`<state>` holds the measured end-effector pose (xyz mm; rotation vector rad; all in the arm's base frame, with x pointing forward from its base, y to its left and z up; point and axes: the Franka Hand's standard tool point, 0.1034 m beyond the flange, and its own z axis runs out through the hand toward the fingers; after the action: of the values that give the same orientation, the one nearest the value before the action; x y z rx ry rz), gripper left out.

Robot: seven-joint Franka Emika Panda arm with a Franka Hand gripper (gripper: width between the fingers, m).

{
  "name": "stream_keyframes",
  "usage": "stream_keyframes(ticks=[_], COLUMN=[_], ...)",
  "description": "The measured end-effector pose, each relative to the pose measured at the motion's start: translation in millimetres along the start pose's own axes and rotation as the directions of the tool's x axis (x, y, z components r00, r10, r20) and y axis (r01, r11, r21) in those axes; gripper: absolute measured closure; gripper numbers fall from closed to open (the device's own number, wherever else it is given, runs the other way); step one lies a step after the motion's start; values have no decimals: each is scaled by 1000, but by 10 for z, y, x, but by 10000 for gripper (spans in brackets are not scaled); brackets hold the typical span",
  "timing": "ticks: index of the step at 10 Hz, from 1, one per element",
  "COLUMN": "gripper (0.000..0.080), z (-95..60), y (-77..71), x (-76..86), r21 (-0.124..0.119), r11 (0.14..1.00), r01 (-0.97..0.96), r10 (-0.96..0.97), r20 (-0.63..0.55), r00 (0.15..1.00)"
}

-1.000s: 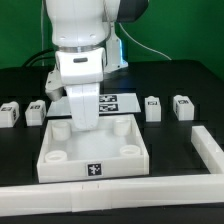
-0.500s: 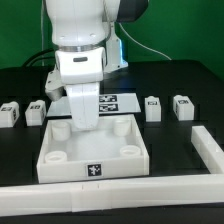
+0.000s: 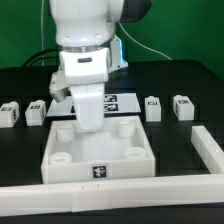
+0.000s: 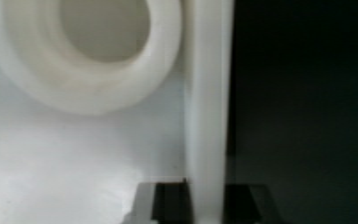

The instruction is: Assemble one leg

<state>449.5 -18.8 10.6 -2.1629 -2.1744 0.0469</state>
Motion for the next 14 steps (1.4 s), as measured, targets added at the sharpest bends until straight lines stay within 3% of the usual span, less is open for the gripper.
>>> stream_keyframes(ticks=[3, 6, 8, 10, 14], gripper=[736, 736, 736, 736, 736], z=[-3, -15, -11, -5, -5], y=[217, 399, 403, 408, 408], x=[384, 546, 629, 757, 775], r21=[-24, -42, -21, -25, -26], r11=[1000, 999, 999, 999, 999], r01=[-10, -30, -40, -35, -35], r10=[9, 29, 39, 34, 34], r20=[-20, -30, -31, -36, -37], r00=[1000, 999, 999, 999, 999])
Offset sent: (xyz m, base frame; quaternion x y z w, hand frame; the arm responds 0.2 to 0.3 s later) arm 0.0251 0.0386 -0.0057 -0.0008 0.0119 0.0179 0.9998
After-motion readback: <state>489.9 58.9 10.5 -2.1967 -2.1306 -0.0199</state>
